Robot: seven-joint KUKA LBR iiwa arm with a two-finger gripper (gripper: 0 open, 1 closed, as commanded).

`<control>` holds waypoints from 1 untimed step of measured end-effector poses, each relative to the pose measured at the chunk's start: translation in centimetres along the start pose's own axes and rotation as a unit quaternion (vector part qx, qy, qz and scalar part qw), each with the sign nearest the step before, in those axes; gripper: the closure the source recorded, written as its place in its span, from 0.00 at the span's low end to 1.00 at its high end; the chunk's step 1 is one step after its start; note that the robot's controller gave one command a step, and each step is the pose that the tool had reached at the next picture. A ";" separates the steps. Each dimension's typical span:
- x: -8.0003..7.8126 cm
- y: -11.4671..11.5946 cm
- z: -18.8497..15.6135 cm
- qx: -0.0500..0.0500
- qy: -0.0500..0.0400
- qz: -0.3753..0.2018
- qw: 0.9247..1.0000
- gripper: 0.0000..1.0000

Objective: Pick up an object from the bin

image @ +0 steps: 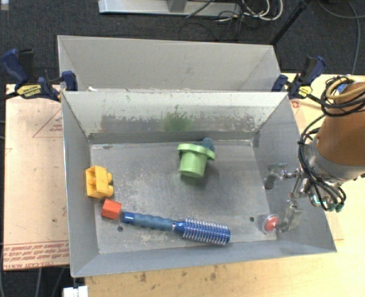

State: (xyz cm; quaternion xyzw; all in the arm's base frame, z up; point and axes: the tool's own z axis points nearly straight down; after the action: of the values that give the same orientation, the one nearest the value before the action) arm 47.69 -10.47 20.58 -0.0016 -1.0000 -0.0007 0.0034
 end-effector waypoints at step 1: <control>-1.7 -2.3 11.9 0.000 -0.001 -0.109 0.994 0.00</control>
Offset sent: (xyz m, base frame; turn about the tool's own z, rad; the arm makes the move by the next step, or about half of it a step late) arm 0.0176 -0.0233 -0.1158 -0.2210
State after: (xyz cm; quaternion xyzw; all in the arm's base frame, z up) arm 49.35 -12.74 8.64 0.1077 -0.9942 -0.0014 0.0024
